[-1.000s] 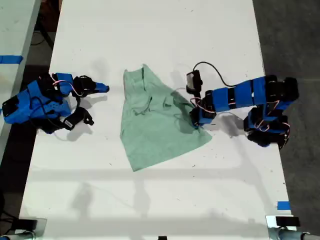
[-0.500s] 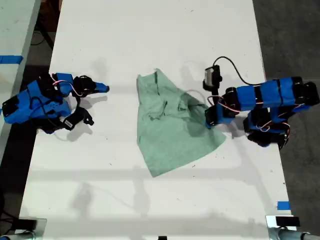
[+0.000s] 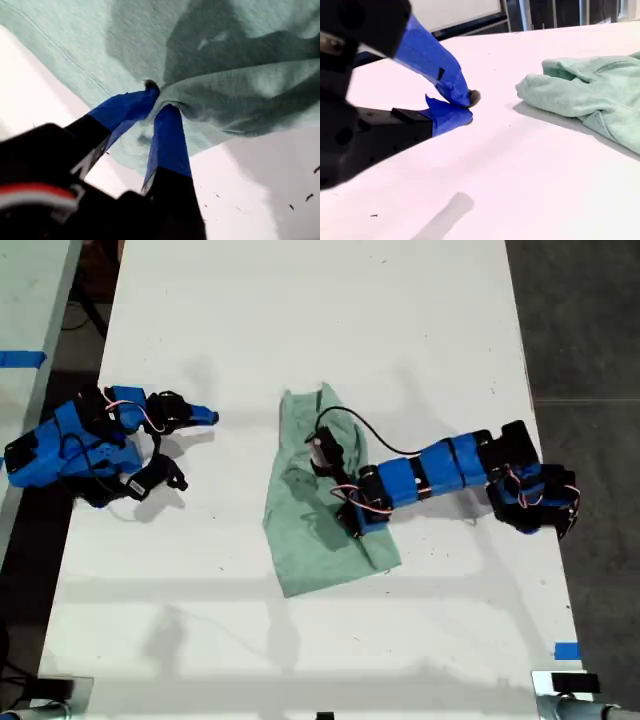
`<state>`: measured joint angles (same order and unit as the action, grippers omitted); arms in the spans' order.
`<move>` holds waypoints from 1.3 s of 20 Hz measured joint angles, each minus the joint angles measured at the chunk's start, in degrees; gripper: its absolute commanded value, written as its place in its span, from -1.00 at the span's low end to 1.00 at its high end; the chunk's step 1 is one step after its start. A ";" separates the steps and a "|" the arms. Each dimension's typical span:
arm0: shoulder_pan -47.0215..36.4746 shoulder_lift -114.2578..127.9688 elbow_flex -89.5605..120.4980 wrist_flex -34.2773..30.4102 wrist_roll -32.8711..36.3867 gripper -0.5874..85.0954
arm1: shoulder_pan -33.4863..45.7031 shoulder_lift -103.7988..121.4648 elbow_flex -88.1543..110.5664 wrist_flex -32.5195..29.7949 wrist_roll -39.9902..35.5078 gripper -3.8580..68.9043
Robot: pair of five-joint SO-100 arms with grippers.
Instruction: Fold t shirt
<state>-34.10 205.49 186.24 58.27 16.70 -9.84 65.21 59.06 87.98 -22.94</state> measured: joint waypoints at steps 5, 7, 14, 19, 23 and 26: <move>0.00 0.00 0.00 0.00 0.00 -0.99 | -0.79 5.98 0.00 1.93 -0.09 -0.05; 0.00 0.00 0.00 0.00 0.00 -0.99 | -0.70 11.16 0.00 3.43 -0.53 -0.05; 0.00 0.00 0.00 0.00 0.00 -0.99 | 9.49 39.99 26.81 8.96 0.79 -0.86; 0.00 0.00 0.00 0.00 0.00 -0.99 | 16.96 75.06 65.74 -1.23 2.99 -0.86; 0.00 0.00 0.00 0.00 0.00 -0.99 | 18.11 91.76 92.20 -13.27 3.25 -0.86; 0.00 0.00 0.00 0.00 0.00 -0.99 | 20.57 100.37 106.88 -22.32 0.79 -0.85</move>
<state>-34.10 205.49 186.24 58.27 16.70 10.72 165.59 165.94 65.65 -22.15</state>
